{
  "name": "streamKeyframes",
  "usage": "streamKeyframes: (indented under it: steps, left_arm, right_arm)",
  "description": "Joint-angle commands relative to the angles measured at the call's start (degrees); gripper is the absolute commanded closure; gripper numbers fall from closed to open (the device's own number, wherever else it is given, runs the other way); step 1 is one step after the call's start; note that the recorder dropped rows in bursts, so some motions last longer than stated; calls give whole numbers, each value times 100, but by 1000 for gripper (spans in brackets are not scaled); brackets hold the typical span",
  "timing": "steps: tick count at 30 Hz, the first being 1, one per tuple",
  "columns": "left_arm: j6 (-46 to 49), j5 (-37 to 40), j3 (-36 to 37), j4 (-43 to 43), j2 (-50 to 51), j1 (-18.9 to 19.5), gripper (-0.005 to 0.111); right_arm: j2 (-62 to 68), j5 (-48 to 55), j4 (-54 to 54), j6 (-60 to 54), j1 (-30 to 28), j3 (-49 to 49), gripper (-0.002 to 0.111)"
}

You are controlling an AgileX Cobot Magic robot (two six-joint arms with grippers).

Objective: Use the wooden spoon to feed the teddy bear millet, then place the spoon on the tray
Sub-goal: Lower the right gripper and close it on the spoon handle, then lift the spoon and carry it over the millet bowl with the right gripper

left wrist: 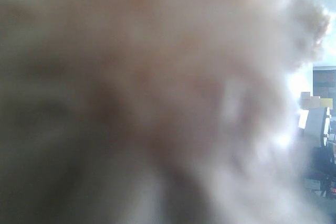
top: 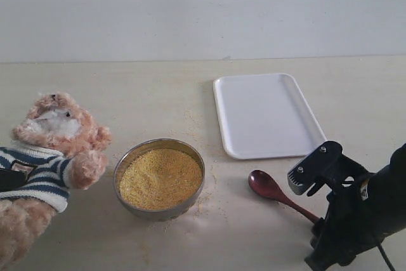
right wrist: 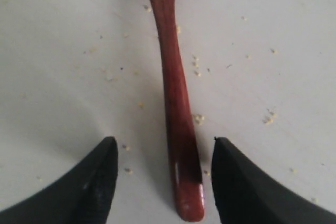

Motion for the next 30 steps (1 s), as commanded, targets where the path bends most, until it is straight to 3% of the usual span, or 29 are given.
streamKeyframes:
  steps: [1,6,19,25,30]
  left_arm:
    - [49,122,-18,-100,-9,20,102]
    - [49,122,-18,-100,-9,20,102]
    - [49,122,-18,-100,-9,20,102]
    - [49,122,-18,-100,-9,20,102]
    - [49,122,-18,-100,-9,20,102]
  right_arm:
    - [54,369,28,32,-21,26,73]
    - [54,216,28,186,-21,26,107]
    - [-1025,258,4,252,-9,-23,108]
    - [-1774,1315,-292,225,-9,-517,108]
    - [-1908,2301,-856,225,445,-1045,108]
